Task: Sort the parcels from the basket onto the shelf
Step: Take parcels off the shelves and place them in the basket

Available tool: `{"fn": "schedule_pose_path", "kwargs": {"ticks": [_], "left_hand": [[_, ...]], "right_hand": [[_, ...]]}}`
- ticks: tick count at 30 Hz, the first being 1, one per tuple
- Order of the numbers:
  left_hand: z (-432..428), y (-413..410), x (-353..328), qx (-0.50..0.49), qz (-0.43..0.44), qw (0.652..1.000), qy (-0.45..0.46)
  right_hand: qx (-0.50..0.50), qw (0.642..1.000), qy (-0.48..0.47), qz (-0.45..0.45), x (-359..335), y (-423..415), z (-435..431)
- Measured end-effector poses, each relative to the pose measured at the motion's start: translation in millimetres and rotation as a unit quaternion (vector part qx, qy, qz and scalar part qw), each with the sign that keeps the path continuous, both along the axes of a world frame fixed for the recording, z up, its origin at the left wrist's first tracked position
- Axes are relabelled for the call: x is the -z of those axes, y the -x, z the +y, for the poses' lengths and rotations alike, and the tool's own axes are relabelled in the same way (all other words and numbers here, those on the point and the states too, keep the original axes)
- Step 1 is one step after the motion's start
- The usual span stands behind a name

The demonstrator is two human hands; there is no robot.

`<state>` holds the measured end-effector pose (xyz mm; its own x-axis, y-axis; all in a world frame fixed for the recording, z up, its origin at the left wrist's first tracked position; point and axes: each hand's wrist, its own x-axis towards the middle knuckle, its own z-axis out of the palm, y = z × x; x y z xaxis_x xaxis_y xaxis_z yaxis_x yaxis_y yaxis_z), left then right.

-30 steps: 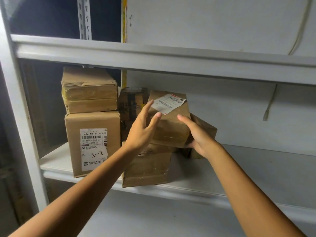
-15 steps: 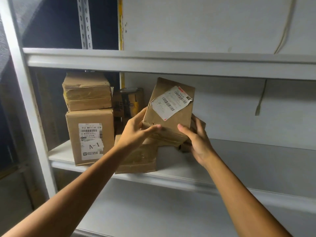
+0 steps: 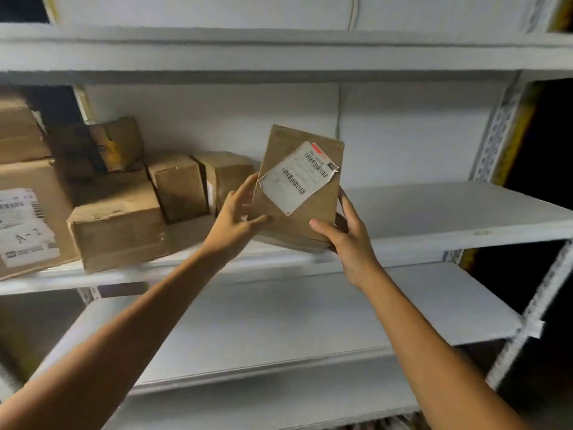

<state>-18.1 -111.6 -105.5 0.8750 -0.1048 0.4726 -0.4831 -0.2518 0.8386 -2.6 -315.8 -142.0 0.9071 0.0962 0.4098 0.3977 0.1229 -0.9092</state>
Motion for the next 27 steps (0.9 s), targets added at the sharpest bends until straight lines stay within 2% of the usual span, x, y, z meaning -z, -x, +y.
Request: {"fn": "schedule_pose_path", "kwargs": {"ticks": [5,12,15,19,27], "left_hand": [[-88.8,3.7,42.4,0.062,0.069,0.995,0.037],[-217.7,0.6,100.4,0.177,0.145,0.973,0.027],[-275.9,-5.7,114.1,0.241,0.160,0.957,0.014],[-342.2,-1.7,129.8,0.326,0.175,0.929,-0.023],[-478.4,52.1,193.0,0.479,0.222,0.845,-0.089]], "right_hand": [[0.113,0.993,-0.022,0.033,36.2,40.9,-88.2],[0.257,0.962,-0.009,0.095,101.4,97.3,-192.8],[0.326,0.937,-0.027,0.119,114.7,115.4,-236.6],[0.415,0.900,-0.003,0.130,119.5,147.2,-285.5],[0.561,0.804,-0.022,0.197,159.0,259.0,-351.7]]}}
